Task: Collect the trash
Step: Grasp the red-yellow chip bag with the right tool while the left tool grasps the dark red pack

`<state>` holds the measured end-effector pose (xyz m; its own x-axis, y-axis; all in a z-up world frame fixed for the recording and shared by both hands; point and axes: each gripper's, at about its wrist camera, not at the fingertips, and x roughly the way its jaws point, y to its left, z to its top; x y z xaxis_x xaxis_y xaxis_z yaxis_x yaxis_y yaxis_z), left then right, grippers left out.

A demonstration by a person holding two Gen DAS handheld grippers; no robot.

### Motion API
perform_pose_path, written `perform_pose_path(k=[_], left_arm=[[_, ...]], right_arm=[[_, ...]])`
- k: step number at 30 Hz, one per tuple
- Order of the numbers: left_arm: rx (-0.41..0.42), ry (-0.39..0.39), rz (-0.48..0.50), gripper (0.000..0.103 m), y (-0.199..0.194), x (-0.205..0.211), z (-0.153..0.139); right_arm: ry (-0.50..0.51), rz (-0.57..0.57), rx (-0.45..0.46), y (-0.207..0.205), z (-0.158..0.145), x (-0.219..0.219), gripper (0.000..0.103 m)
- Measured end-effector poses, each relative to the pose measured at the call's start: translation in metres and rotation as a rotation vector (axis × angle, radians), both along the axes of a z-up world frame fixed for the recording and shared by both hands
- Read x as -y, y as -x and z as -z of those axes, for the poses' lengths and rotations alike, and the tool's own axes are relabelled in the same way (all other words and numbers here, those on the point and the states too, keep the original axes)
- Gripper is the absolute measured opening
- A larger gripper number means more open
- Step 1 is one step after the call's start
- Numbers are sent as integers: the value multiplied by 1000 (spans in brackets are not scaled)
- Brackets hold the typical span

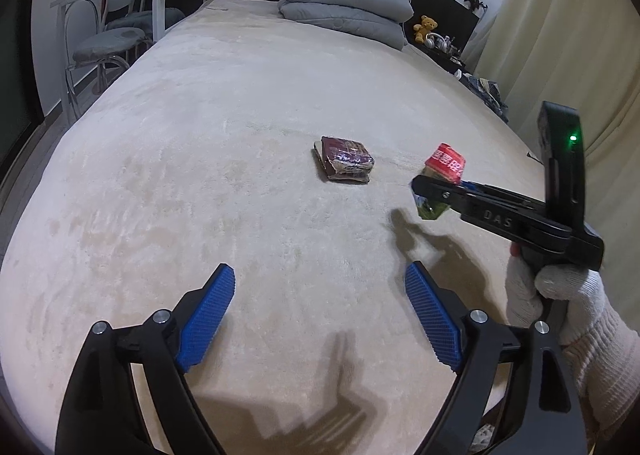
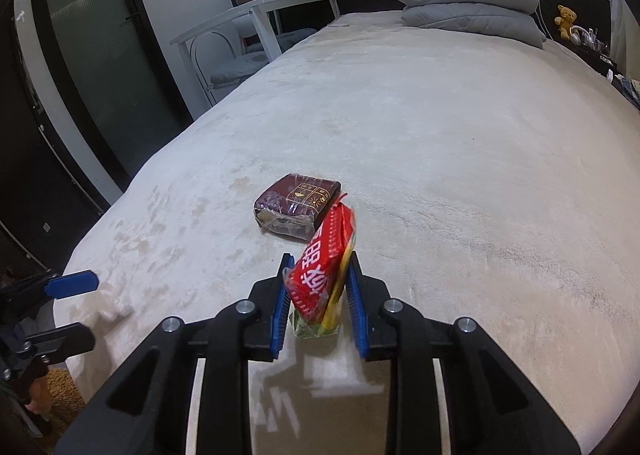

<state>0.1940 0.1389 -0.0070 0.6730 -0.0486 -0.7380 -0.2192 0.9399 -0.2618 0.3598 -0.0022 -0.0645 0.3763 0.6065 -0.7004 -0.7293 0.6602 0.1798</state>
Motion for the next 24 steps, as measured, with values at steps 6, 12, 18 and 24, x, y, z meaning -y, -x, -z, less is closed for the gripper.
perform_pose_path(k=[6,12,18,24], left_arm=[[4,-21,-3,86,-39,2,0],[19,-76,10,86,-81,4,4],[-11,-141,1,86,-122,3,22],[-34,-173,40,86,-154,14,40]], right_arm=[[-31,19,-18,9,-12,34,28],[-71,49,-15,15,-23,70,28],[-75,48,-20,26,-28,89,28],[-75,44,-29,30,-35,95,28]])
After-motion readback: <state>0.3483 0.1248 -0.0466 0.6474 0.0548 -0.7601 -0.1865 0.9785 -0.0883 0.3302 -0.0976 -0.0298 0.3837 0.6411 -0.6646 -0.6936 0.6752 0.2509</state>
